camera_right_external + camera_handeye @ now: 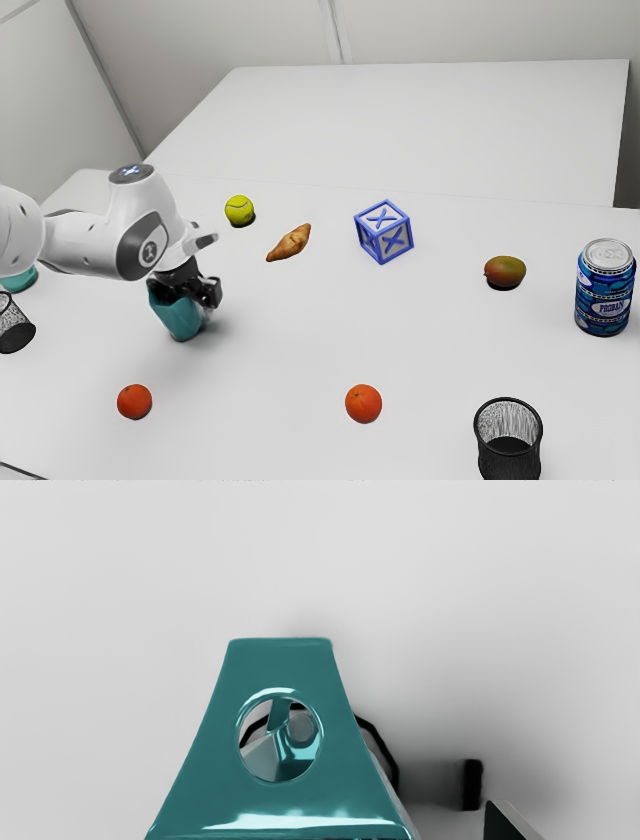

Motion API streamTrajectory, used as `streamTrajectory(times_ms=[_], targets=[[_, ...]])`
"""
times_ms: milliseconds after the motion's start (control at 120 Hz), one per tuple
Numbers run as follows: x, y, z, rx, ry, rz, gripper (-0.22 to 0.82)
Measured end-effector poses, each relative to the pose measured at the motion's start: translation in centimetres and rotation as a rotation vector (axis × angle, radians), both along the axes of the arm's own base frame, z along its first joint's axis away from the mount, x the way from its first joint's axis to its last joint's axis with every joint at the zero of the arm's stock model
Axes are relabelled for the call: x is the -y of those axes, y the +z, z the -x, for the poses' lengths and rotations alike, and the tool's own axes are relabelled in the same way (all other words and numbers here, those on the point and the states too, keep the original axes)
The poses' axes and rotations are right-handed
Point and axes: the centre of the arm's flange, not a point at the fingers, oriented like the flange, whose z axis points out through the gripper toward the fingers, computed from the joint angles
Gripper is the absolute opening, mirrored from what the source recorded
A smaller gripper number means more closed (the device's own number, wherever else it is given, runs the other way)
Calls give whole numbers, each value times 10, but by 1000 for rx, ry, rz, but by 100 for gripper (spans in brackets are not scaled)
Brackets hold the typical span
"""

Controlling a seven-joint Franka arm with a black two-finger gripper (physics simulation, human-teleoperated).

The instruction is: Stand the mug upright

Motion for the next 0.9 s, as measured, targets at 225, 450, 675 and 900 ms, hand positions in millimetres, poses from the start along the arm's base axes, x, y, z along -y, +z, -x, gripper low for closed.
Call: streamTrajectory(times_ms=[225,450,675,900], targets=[[-6,11,-7,24,2,-3,50],[-13,33,-19,58,1,-3,57],[-15,53,-30,82,-11,-4,59],[-13,67,-38,88,-28,-5,60]])
